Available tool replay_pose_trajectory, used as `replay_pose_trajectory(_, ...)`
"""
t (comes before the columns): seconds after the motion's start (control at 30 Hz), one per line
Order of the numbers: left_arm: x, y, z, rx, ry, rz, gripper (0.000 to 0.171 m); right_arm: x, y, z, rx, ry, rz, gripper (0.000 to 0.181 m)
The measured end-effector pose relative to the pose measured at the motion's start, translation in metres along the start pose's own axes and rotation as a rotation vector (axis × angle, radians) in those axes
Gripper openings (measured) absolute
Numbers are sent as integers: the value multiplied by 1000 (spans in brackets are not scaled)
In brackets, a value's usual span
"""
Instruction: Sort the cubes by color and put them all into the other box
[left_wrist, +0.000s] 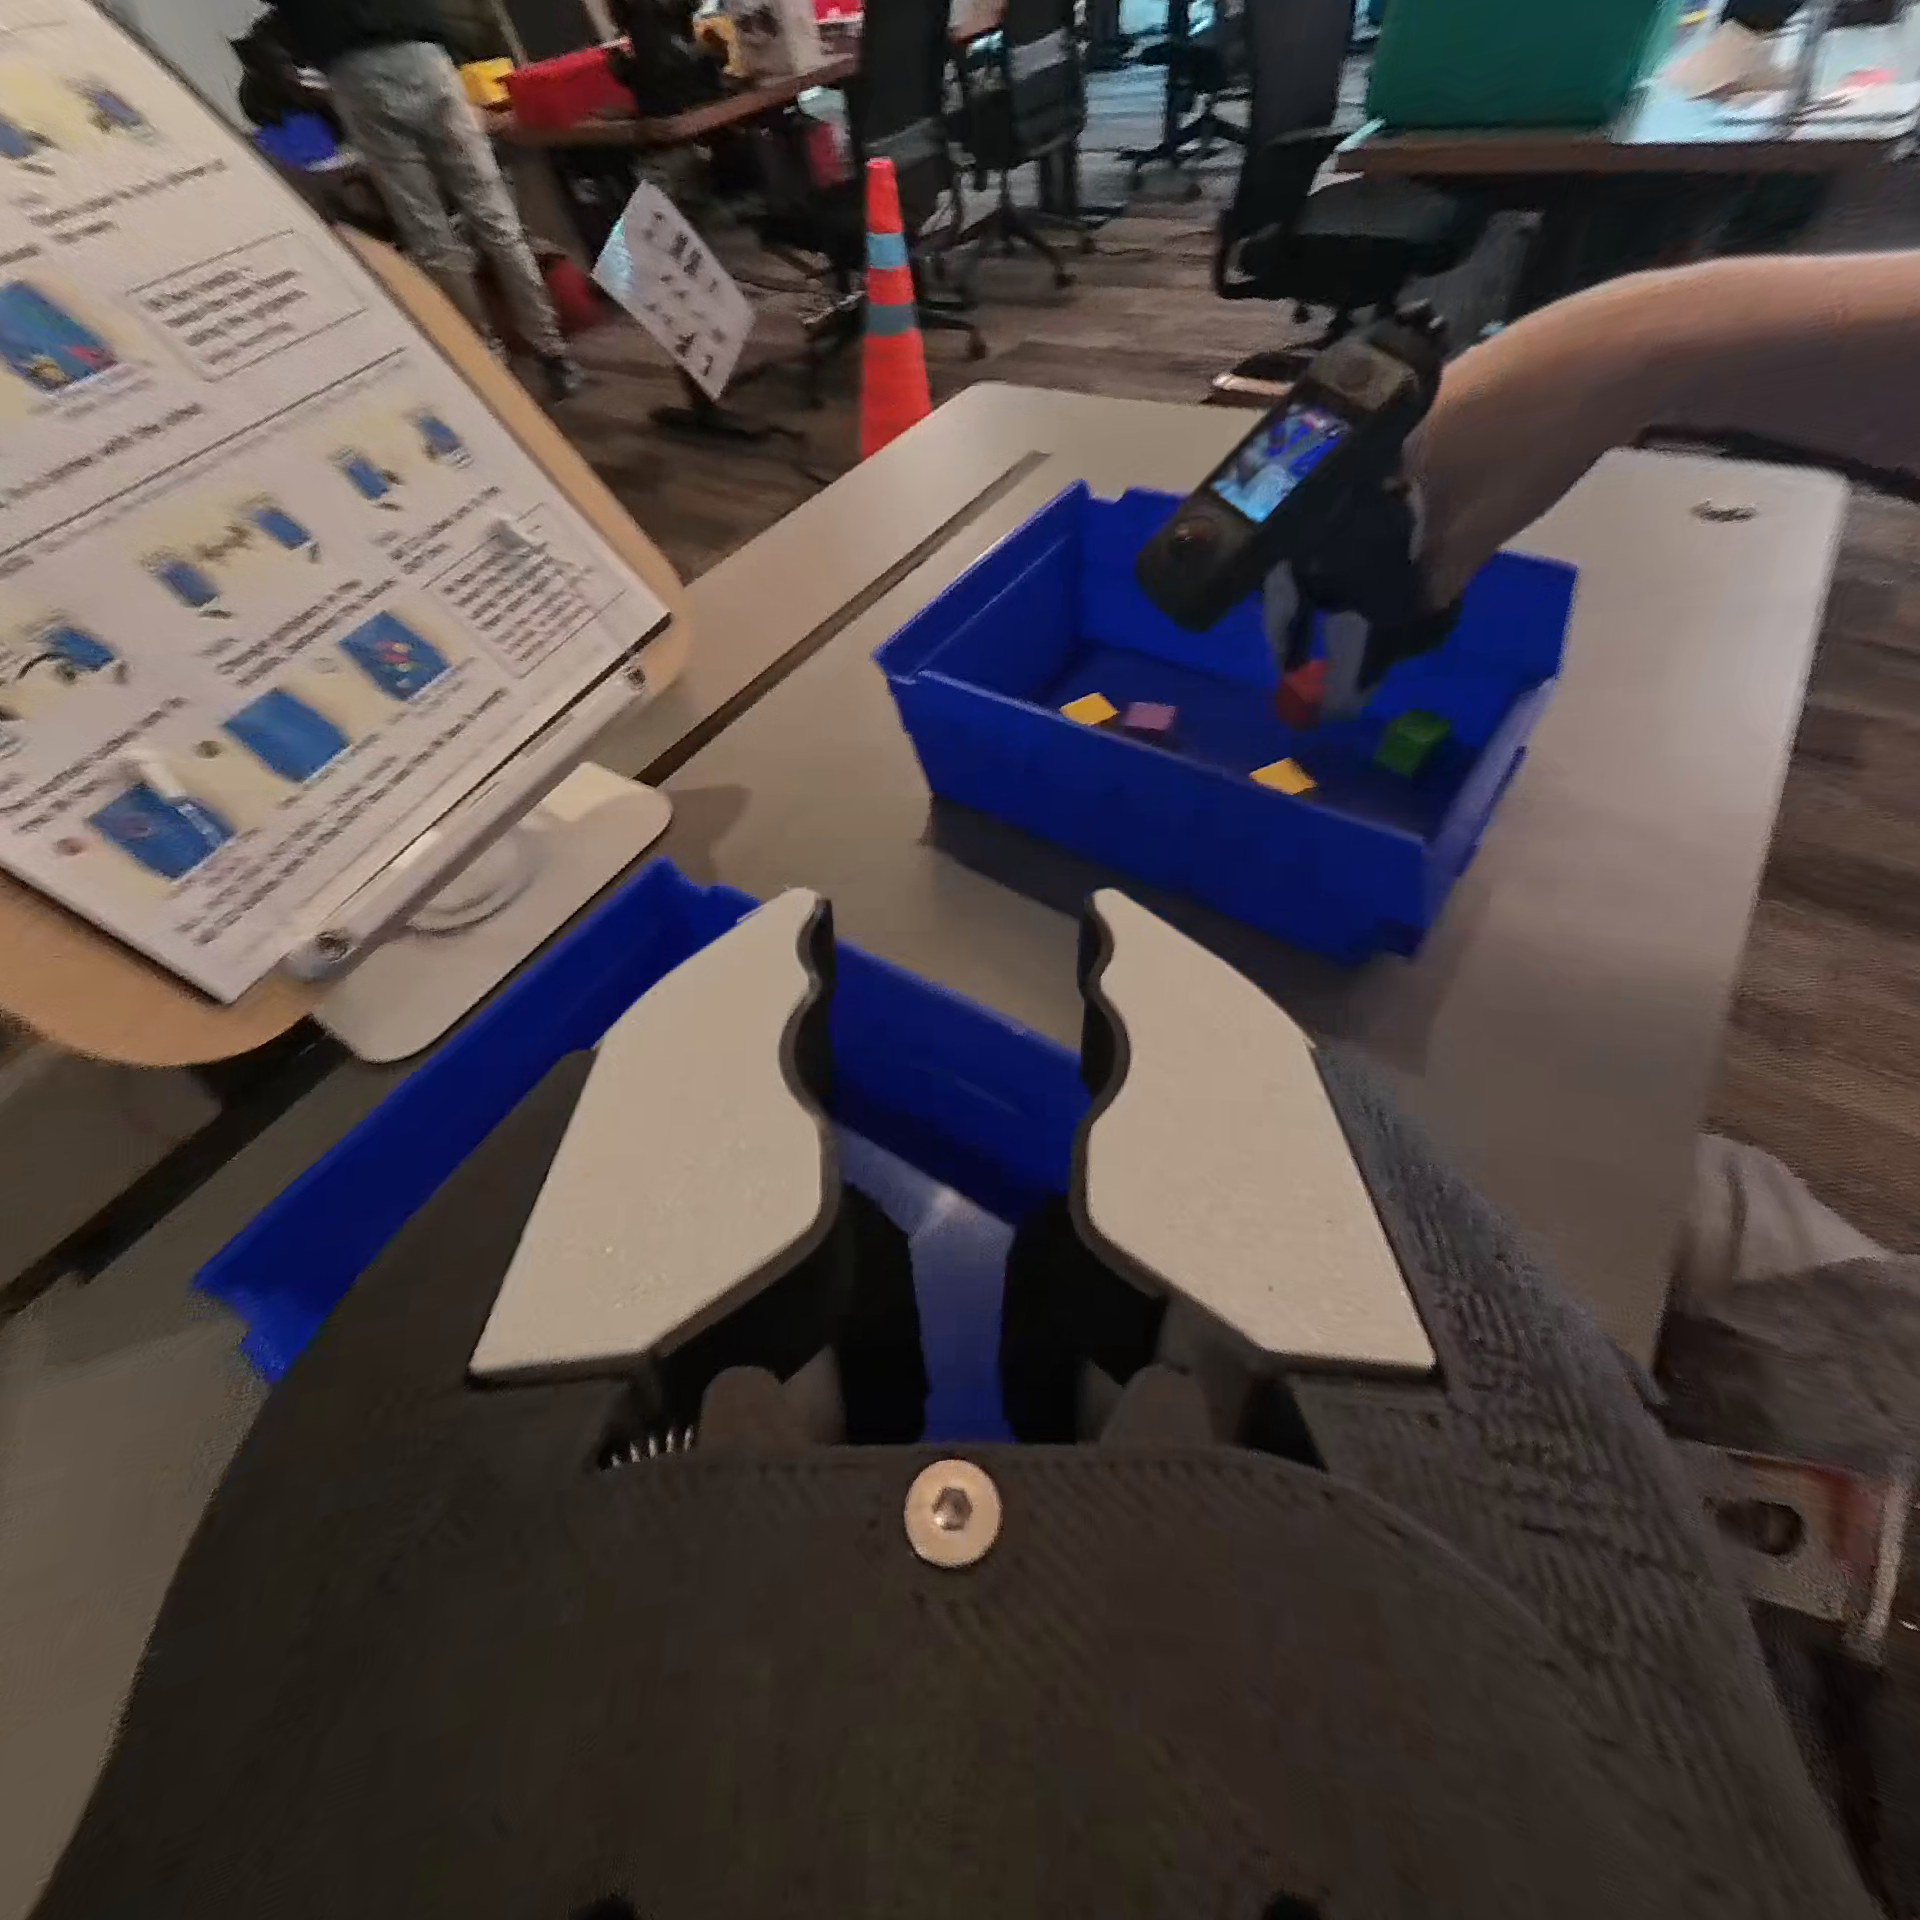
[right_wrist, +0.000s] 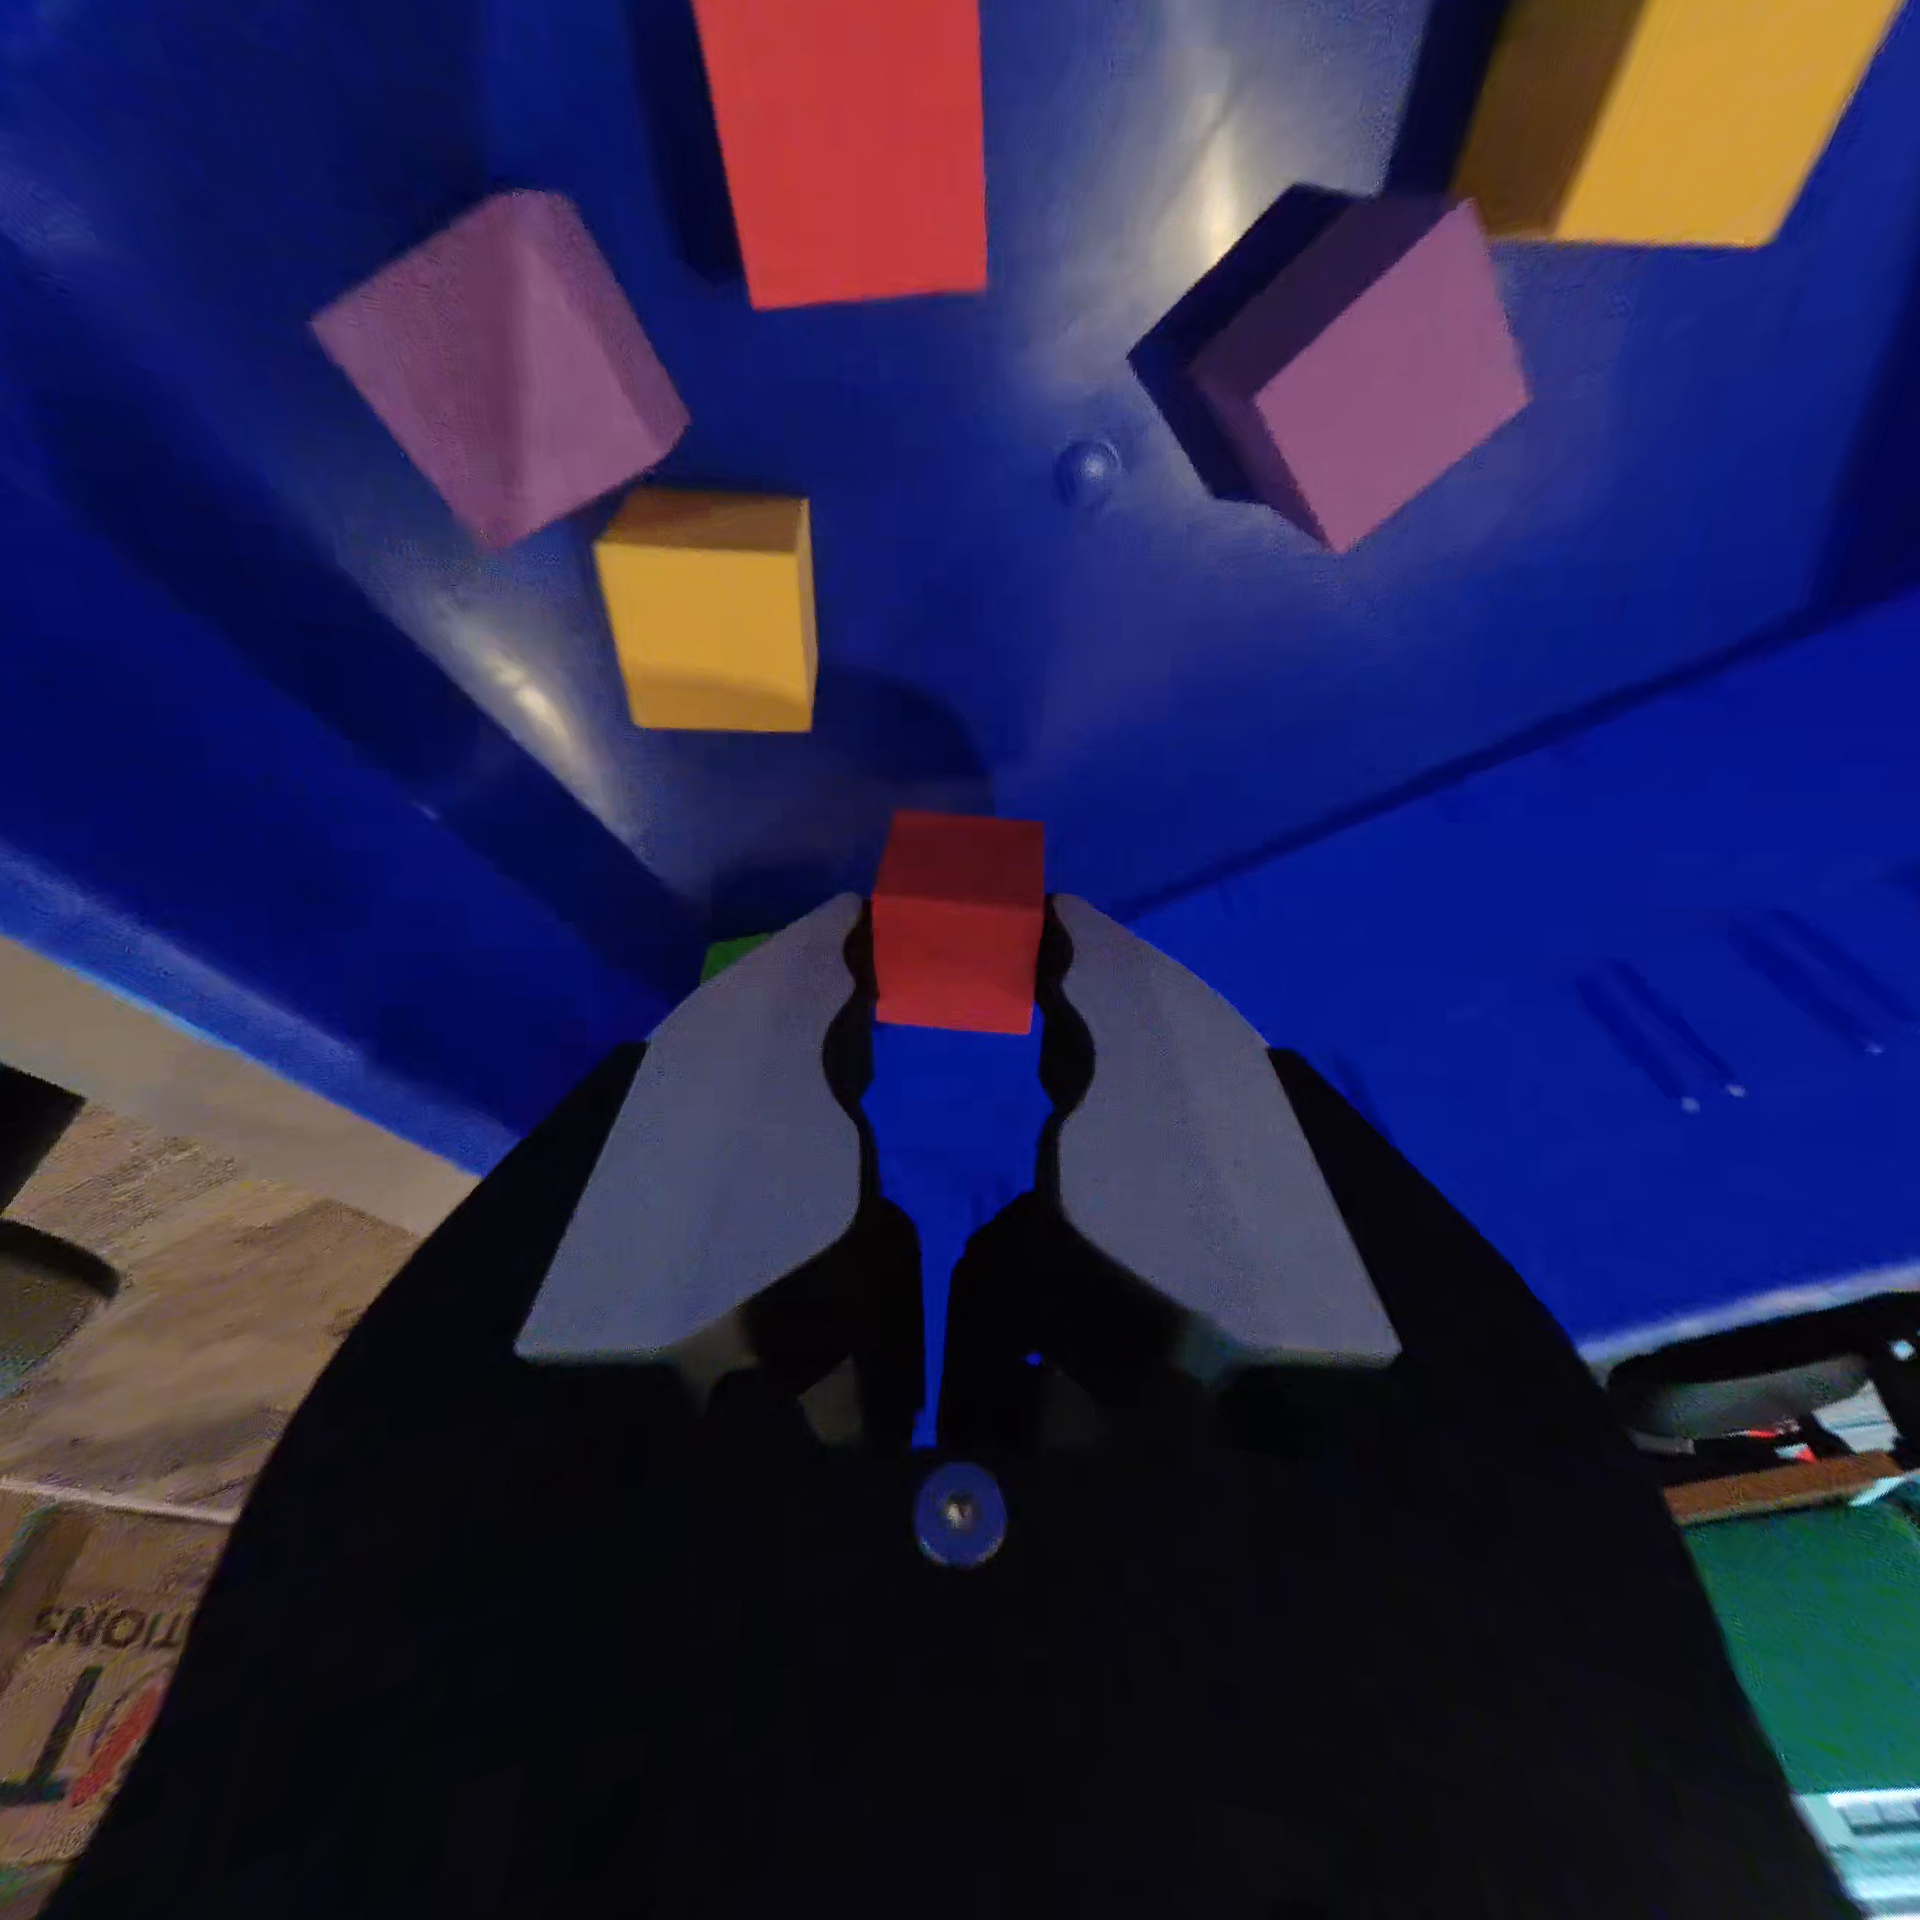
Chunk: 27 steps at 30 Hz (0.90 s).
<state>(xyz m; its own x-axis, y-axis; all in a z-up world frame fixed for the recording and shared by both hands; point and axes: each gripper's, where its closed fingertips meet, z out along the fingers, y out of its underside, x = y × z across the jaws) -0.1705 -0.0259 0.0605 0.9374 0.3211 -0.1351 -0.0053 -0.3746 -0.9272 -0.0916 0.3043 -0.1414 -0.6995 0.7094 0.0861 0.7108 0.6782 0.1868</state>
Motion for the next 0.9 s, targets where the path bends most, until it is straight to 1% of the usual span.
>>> replay_pose_trajectory(0.1, -21, 21, 5, -83, -74, 15, 46, -4, -4, 13, 0, -40, 17, 29)
replay_pose_trajectory(0.17, -39, 39, 12, -177, -134, 47, 46, -7, -3, 19, -18, -70, 36, 29)
replay_pose_trajectory(0.2, -45, 49, 16, -239, -143, 61, 48, -8, -1, 22, -35, -79, 50, 35)
replay_pose_trajectory(0.23, -49, 61, 21, -308, -133, 67, 48, -8, 0, 23, -46, -80, 64, 47)
replay_pose_trajectory(0.27, -48, 73, 26, -378, -105, 59, 48, -7, 0, 23, -44, -78, 73, 53)
replay_pose_trajectory(0.3, -43, 83, 30, -440, -48, 41, 48, -6, 0, 21, -30, -73, 76, 53)
replay_pose_trajectory(0.37, -18, 102, 35, -546, 130, 10, 48, -2, -1, 12, 11, -46, 82, 53)
replay_pose_trajectory(0.4, -4, 111, 36, -592, 217, 36, 47, 1, -1, 5, 34, -27, 83, 52)
replay_pose_trajectory(0.43, 5, 119, 37, -627, 281, 105, 47, 3, 0, -2, 57, 1, 79, 51)
replay_pose_trajectory(0.53, 17, 144, 47, -680, 388, 401, 47, 6, -1, -22, 122, 74, 53, 49)
replay_pose_trajectory(0.67, 26, 170, 60, -738, 508, 612, 53, -1, -2, -42, 176, 145, 12, 46)
replay_pose_trajectory(0.7, 28, 176, 61, -757, 538, 634, 54, -4, -3, -45, 185, 158, 2, 46)
replay_pose_trajectory(0.8, 37, 188, 65, -790, 620, 630, 56, -13, -5, -54, 215, 185, -26, 45)
replay_pose_trajectory(0.9, 42, 198, 70, -821, 655, 641, 57, -18, -4, -59, 222, 210, -43, 45)
